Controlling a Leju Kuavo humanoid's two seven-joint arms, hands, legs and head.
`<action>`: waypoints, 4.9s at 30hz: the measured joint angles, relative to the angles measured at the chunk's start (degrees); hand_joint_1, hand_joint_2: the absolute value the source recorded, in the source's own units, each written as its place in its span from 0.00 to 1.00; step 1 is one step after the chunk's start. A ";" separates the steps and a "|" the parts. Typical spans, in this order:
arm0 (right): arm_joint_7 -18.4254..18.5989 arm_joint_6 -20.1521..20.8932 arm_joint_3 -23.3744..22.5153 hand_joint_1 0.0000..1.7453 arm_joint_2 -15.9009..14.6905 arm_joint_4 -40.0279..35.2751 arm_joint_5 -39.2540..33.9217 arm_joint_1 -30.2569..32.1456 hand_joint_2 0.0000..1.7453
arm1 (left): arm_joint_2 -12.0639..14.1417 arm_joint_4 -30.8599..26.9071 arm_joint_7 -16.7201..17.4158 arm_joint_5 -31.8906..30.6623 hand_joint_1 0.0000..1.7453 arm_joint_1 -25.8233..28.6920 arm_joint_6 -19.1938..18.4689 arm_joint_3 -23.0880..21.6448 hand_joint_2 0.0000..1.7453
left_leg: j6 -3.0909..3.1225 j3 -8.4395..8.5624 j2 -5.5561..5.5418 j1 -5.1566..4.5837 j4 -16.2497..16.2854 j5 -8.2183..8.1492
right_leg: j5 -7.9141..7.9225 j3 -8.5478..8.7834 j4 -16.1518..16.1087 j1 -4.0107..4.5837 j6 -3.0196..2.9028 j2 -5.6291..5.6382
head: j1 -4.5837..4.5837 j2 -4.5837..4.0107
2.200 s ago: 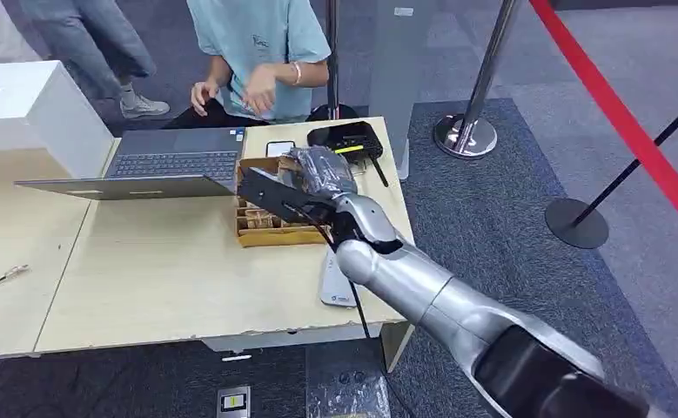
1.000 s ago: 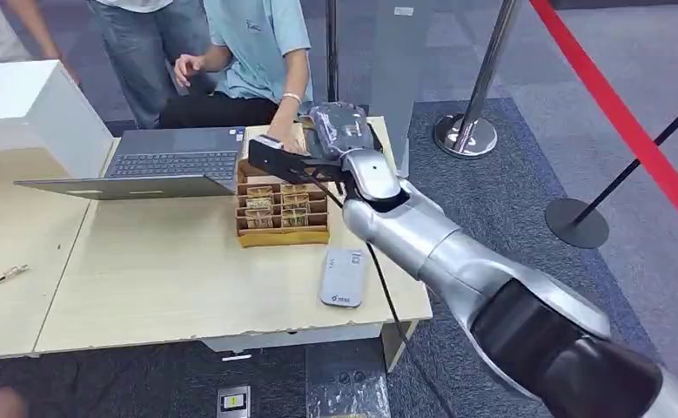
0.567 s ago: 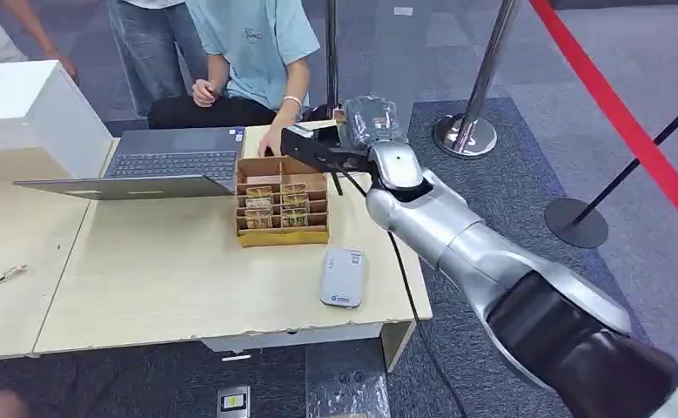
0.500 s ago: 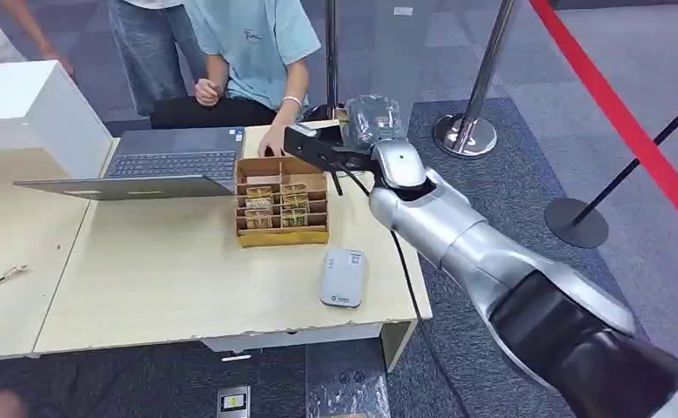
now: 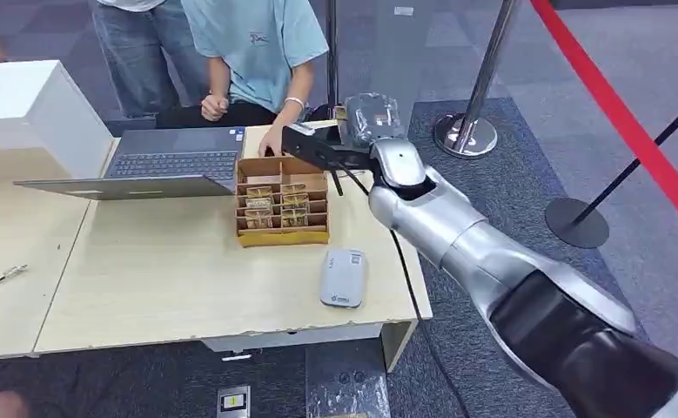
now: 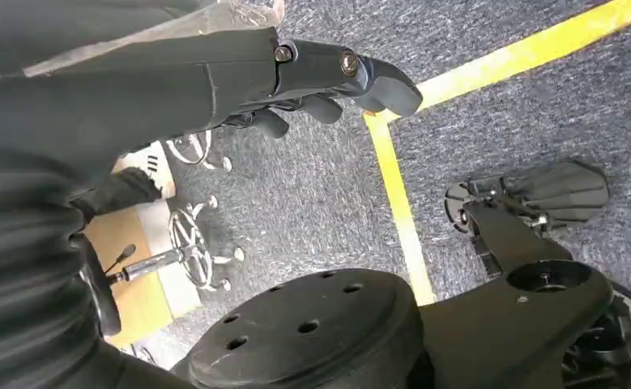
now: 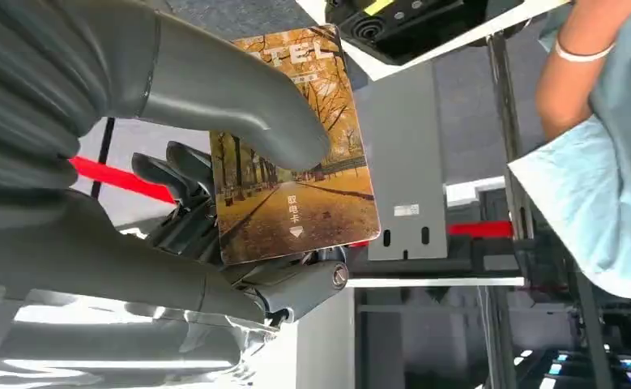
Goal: Pass the card to the sensor for recognition and then transmit it.
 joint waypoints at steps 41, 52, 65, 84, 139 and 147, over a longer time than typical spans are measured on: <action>0.77 -0.57 0.04 1.00 1.14 -1.46 1.29 0.00 1.00 | 0.00 0.00 0.15 0.13 0.00 0.01 -0.17 0.11 1.00 | 0.00 0.00 0.00 0.00 0.01 0.00 | 0.00 -0.01 0.00 0.00 0.00 0.00 | 0.00 0.00; 1.22 0.02 -0.33 1.00 0.26 -1.22 0.85 -0.24 1.00 | 0.00 0.00 0.26 -0.31 0.00 0.01 -0.31 0.11 1.00 | 0.00 -0.04 0.00 0.00 0.01 0.00 | 0.00 -0.03 0.00 0.00 0.00 0.00 | 0.00 0.00; -0.59 -0.13 -0.29 1.00 1.64 0.52 0.06 -1.17 1.00 | -0.02 0.00 0.90 -0.31 0.00 -0.03 -0.76 0.09 1.00 | 0.00 -0.05 0.00 0.00 0.00 0.00 | 0.00 -0.04 0.00 0.00 0.00 0.00 | 0.00 0.00; 1.27 1.51 0.22 1.00 1.09 -0.92 0.55 0.93 1.00 | -0.72 0.00 0.92 -0.15 0.00 0.03 -1.29 0.09 1.00 | 0.00 -0.03 0.01 0.00 0.01 0.00 | 0.00 -0.05 0.00 0.00 0.00 0.00 | -0.02 0.00; -0.26 4.52 -1.47 0.00 -5.49 -15.26 -5.49 9.09 1.00 | -2.64 0.00 -0.26 0.81 0.00 -0.01 -0.96 0.09 1.00 | -0.02 -0.07 0.01 0.04 0.01 -0.01 | 0.00 -0.07 0.06 0.03 0.00 0.00 | -0.02 0.00; -2.60 4.11 0.31 0.00 0.46 -10.41 -5.03 8.53 1.00 | -2.64 0.00 -0.18 0.52 0.00 -0.07 -0.98 0.09 1.00 | -0.02 -0.09 0.00 0.04 0.01 -0.01 | -0.01 -0.08 0.06 0.03 0.00 0.00 | 0.00 0.00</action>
